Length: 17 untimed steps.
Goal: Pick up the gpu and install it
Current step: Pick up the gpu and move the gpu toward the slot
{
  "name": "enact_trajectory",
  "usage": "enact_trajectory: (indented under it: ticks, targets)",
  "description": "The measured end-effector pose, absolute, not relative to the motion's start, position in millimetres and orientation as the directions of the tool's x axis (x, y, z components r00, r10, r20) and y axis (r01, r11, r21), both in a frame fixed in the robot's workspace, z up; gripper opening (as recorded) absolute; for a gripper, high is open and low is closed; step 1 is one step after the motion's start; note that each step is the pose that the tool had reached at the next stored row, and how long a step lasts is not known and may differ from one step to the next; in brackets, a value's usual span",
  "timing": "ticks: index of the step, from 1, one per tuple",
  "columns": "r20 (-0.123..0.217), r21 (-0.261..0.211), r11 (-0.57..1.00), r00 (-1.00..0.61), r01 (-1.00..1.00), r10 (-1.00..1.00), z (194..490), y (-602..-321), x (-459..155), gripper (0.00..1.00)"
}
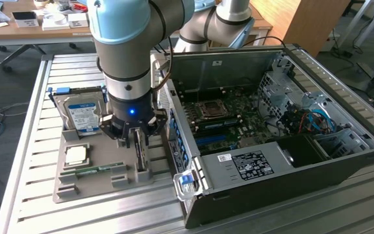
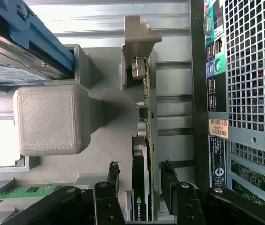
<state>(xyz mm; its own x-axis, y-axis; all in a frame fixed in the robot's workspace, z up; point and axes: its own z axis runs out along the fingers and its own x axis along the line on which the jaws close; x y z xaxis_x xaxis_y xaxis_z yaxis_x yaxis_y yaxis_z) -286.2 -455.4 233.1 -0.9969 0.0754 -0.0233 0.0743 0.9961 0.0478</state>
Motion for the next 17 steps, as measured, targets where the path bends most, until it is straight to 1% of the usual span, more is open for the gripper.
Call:
enact_trajectory:
  ticks: [17]
  targets:
    - [-0.023, 0.048, 0.996, -0.997, 0.074, 0.075, 233.1, -455.5, -280.3, 0.49]
